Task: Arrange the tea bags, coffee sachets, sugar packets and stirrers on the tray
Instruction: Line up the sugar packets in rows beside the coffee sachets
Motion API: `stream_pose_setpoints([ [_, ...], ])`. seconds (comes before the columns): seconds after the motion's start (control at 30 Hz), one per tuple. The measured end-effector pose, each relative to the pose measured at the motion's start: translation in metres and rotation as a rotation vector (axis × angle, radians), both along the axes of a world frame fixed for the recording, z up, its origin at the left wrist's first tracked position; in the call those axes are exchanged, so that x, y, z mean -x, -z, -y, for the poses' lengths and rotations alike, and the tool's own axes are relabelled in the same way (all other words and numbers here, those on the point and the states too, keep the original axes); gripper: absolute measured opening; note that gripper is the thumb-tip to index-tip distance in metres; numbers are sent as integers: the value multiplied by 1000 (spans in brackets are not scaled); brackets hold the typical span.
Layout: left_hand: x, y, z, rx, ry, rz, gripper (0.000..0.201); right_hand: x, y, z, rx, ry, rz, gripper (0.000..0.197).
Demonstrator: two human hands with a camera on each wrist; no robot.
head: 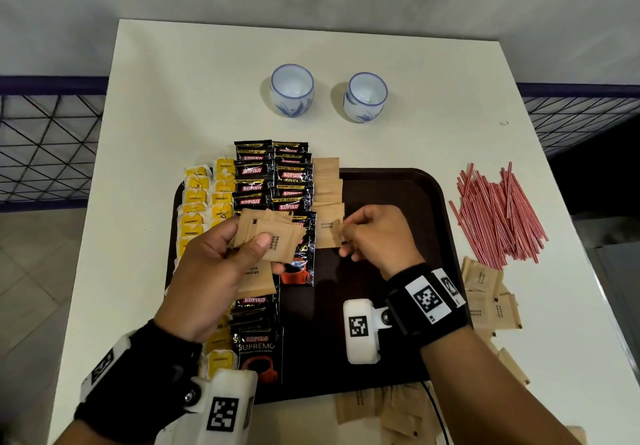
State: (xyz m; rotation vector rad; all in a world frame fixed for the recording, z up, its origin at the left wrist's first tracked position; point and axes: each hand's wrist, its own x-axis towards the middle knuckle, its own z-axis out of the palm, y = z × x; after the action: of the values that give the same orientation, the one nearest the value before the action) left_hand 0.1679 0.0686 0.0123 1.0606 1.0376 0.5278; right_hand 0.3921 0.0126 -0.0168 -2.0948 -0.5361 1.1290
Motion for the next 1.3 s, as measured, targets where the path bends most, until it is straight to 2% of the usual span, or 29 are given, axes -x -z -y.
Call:
stream_pose_setpoints([
  [0.1,-1,0,1,-1,6,-5,28,-1,-2,2,-14,17,-1,5],
  [0.17,-3,-1,1,6,11,5,28,-2,-4,3,-40,3,60,7],
  [0.27,-8,-4,1,40,22,26,28,0,-14,5,-180,-57,161,10],
  [0.4,-14,-9,2,64,45,63,28,11,-42,12,-408,-186,-6,13],
  [0.5,-19,-11,5,27,52,55,25,16,-47,15,-483,-330,22,27],
  [0.57,-23,-11,6,-2,55,44,23,20,-43,16,-466,-364,54,29],
  [0.67,-27,-13,8,-22,51,34,21,22,-39,16,-437,-315,62,27],
  [0.83,-28,-15,9,-17,70,45,27,19,-41,18,-465,-218,-117,21],
  [1.07,-17,-11,2,13,-26,39,26,-2,-50,22,-445,-23,-329,21],
  [1.2,-15,-12,2,30,-5,38,28,-1,-49,23,-435,-70,-359,19],
  [1.3,-18,-14,5,79,40,80,33,8,-44,20,-449,-130,-262,22],
])
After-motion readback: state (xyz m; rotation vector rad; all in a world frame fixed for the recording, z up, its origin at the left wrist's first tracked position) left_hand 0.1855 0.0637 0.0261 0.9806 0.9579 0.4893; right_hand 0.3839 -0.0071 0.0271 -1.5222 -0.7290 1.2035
